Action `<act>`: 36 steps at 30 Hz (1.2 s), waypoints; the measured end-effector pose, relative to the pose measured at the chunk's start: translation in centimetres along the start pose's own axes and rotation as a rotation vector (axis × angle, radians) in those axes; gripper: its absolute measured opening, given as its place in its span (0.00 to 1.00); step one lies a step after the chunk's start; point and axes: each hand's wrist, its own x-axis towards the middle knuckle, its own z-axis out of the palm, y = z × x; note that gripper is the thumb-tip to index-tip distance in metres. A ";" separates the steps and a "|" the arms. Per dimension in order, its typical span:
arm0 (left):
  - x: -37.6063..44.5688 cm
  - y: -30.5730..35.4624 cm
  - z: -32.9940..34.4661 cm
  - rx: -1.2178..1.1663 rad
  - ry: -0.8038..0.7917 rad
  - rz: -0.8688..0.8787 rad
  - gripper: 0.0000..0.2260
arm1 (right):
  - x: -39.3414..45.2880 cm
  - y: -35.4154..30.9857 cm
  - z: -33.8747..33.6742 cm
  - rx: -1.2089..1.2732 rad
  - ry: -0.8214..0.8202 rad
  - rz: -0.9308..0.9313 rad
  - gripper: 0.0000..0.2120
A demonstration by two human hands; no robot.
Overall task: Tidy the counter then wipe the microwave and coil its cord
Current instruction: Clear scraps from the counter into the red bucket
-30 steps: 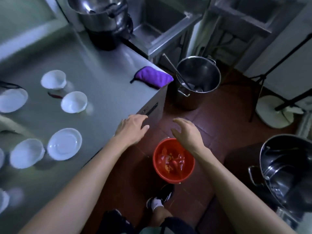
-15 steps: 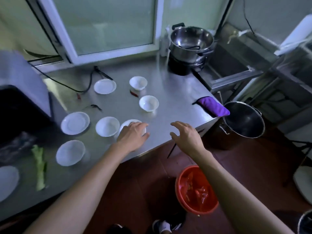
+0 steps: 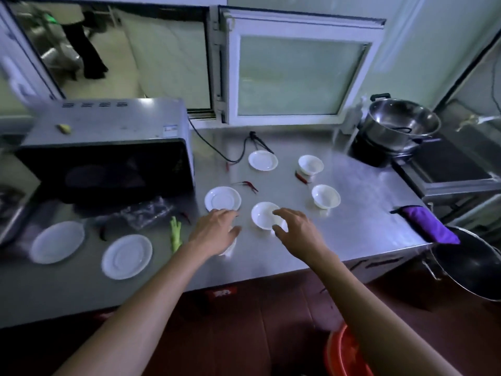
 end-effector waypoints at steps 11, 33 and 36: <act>-5.0 -10.8 -5.7 -0.041 0.194 -0.237 0.16 | 7.7 -11.8 4.4 0.039 -0.090 -0.292 0.19; -0.1 -24.8 -16.4 0.078 0.464 -0.490 0.15 | 27.1 -26.7 7.6 0.245 -0.075 -0.712 0.15; 0.1 -26.5 -17.8 0.093 0.482 -0.487 0.14 | 28.5 -29.0 8.2 0.244 -0.095 -0.769 0.14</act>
